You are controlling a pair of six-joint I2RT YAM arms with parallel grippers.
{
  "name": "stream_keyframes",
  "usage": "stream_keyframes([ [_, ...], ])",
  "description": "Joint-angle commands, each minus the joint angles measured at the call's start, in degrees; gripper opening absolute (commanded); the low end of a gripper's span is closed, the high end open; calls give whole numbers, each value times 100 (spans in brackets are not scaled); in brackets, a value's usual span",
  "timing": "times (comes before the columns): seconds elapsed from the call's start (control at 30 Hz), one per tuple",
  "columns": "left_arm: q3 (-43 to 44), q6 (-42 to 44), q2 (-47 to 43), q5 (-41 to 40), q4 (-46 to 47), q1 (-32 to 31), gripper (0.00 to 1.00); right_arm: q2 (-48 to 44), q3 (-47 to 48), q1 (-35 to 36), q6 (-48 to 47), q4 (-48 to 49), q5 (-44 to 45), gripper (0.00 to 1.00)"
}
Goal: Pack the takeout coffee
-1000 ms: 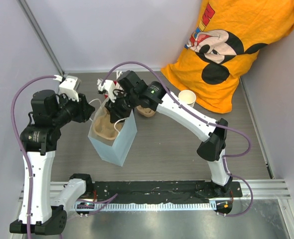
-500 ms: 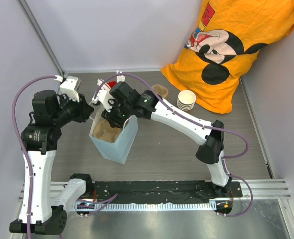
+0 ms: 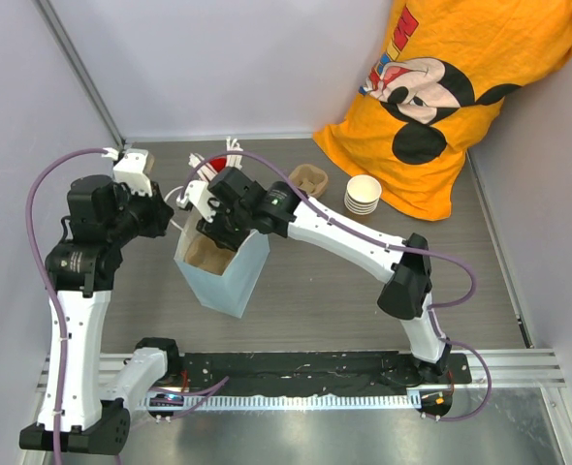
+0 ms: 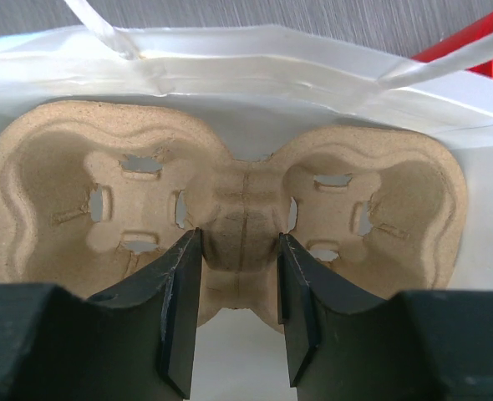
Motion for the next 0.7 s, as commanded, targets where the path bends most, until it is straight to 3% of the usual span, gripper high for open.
stream_keyframes([
  [0.0,-74,-115,16,-357,353,24,17,54,-36,18,-38,198,177,1],
  [0.67,-189,-150,51,-383,441,24,16,256,202,18,-55,-101,159,1],
])
